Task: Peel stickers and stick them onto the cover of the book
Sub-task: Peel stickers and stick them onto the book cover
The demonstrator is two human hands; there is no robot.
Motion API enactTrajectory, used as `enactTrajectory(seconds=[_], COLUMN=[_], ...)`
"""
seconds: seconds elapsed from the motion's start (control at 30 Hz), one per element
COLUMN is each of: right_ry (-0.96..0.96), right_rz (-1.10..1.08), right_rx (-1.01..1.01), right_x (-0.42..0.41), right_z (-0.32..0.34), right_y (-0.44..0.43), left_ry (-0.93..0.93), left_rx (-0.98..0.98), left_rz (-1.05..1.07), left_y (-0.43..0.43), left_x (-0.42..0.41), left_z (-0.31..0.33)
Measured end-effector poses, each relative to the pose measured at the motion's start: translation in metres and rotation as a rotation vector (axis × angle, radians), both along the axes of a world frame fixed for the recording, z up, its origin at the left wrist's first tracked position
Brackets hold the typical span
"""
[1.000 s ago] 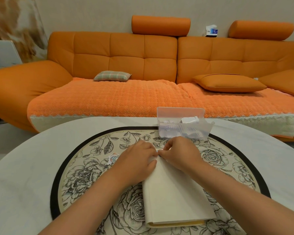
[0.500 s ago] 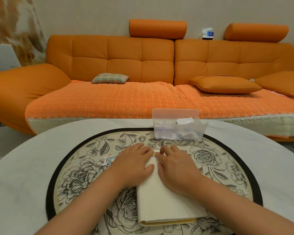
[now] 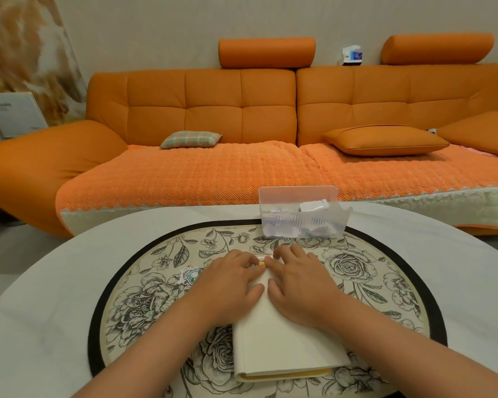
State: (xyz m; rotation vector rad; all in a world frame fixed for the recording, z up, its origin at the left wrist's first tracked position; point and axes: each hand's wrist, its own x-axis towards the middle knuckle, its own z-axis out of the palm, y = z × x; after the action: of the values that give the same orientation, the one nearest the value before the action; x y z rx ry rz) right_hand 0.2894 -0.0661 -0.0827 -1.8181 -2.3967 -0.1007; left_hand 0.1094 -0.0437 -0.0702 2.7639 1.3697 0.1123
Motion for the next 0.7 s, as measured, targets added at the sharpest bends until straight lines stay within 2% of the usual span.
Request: enactTrajectory(seconds=[0.17,0.33,0.53,0.7], right_ry=[0.019,0.02,-0.004,0.149], right_rz=[0.012,0.013,-0.009,0.038], right_rx=[-0.013,-0.021,-0.032,0.021], right_x=[0.004,0.006,0.003,-0.008], right_z=[0.003,0.006,0.012,0.029], right_y=[-0.006,-0.007,-0.006,-0.006], left_ry=[0.117,0.107,-0.059,-0.286], left_rx=[0.04,0.062,-0.089,-0.01], left_rz=[0.067,0.121,0.202,0.258], left_y=[0.004,0.003,0.002,0.0], left_x=[0.007,0.012,-0.002,-0.038], left_z=[-0.003,-0.004,-0.001,0.012])
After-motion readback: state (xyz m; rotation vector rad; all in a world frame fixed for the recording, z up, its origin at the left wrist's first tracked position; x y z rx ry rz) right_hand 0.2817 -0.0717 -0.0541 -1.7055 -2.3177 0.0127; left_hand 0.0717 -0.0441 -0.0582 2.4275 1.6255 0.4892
